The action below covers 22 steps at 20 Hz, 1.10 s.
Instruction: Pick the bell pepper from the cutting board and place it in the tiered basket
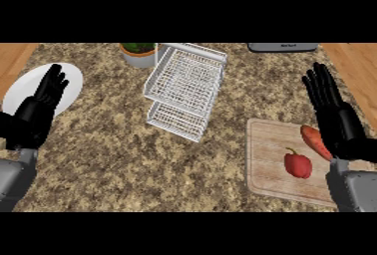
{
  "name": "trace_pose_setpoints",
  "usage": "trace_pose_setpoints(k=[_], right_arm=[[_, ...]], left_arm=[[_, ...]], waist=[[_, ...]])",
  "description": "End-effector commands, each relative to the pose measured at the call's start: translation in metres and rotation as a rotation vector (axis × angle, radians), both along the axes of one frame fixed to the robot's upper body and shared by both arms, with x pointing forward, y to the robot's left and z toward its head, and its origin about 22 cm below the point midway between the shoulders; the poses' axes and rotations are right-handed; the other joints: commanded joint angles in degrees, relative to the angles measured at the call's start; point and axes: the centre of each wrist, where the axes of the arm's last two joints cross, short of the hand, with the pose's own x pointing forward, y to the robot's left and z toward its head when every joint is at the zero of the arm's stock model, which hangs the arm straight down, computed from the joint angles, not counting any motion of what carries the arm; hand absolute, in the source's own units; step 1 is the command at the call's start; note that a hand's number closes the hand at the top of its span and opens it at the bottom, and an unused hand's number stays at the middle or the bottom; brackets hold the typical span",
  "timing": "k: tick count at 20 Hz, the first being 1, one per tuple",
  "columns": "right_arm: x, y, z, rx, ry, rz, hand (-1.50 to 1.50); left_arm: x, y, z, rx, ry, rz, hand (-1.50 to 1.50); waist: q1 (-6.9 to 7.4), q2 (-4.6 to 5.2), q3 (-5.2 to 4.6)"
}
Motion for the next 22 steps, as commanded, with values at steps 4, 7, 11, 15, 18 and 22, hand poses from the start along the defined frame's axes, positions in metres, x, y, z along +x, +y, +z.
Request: trace_pose_setpoints(k=[4,7,11,15,18,22], right_arm=[[-0.001,0.049,0.029,-0.197,-0.07,0.26,1.5],[0.005,-0.034,0.046,-0.671,-0.025,-0.145,1.5],[-0.018,0.032,-0.027,-0.294,0.035,-0.395,-1.5],[-0.026,0.025,0.01,-0.406,-0.012,-0.33,-1.5],[-0.034,0.037,0.022,-0.608,0.154,-0.284,-1.5],[-0.043,0.019,0.011,-0.94,0.414,-0.332,-1.5]], left_arm=[[-0.001,-0.04,0.009,0.161,-0.107,-0.108,0.0],[-0.011,-0.021,-0.004,0.206,-0.059,-0.106,0.0],[-0.025,-0.048,-0.01,0.233,-0.092,-0.153,0.0],[-0.042,-0.042,-0.012,0.256,-0.086,-0.154,0.0],[-0.041,-0.057,-0.006,0.244,-0.071,-0.144,0.0],[-0.043,-0.054,-0.009,0.25,-0.086,-0.141,0.0]], waist=[[2.61,1.98,0.67],[-1.04,1.0,-0.94],[2.3,2.0,0.73],[2.31,2.13,0.65],[1.78,1.81,0.5],[1.53,1.52,0.17]])
